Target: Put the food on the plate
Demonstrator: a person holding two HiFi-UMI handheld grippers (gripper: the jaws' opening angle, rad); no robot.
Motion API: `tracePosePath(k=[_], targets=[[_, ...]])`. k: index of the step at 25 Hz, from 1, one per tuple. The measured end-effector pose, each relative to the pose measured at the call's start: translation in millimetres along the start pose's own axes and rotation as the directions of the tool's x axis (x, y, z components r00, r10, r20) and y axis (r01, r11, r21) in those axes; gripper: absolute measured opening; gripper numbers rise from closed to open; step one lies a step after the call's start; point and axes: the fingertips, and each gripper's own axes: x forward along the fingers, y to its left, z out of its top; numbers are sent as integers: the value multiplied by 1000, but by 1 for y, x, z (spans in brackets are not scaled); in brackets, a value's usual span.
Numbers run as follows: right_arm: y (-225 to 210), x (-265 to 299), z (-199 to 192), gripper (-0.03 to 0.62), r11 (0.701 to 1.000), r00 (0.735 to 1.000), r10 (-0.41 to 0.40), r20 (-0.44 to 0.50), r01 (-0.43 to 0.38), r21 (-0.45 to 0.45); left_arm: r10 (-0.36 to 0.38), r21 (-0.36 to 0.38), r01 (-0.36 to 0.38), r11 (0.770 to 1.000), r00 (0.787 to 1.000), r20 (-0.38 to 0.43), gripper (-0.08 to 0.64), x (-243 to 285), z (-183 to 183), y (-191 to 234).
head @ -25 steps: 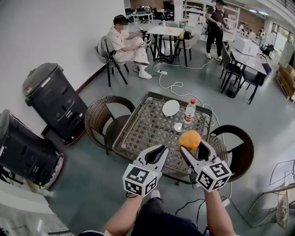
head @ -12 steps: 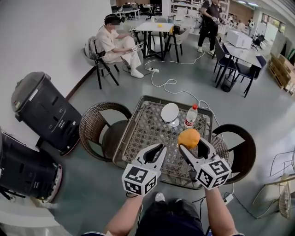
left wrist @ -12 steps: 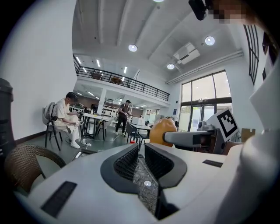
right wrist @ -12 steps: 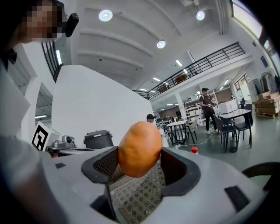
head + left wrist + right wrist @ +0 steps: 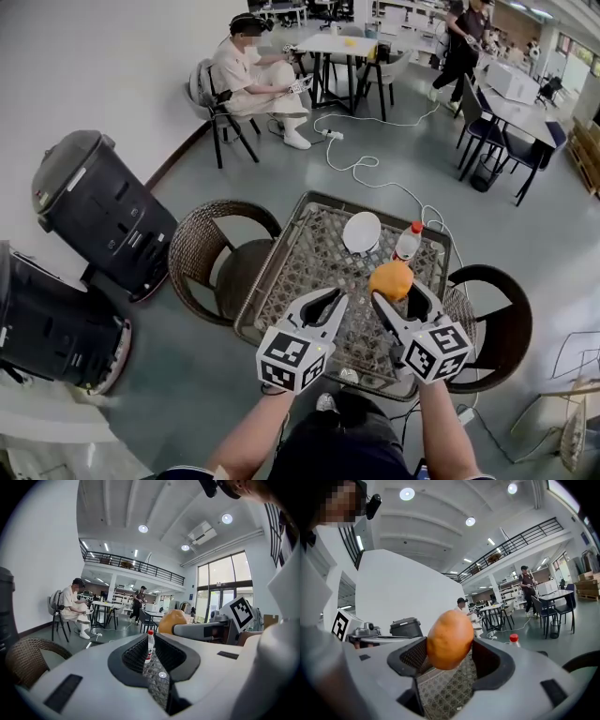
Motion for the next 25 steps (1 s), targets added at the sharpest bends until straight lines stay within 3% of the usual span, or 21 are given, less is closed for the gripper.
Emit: tracePosePath(k=[7, 13, 25], targets=[[-27, 43, -2, 308, 999, 999, 34, -15, -33, 41, 18, 23, -18, 1000, 1000, -18, 23, 31, 4, 18], [-58, 87, -14, 308, 999, 998, 9, -57, -6, 42, 35, 8, -35, 999, 998, -53, 23, 60, -5, 41], [-126, 191, -90, 310, 995, 971, -88, -223, 96, 29, 52, -25, -56, 998, 988, -143, 23, 107, -52, 87]])
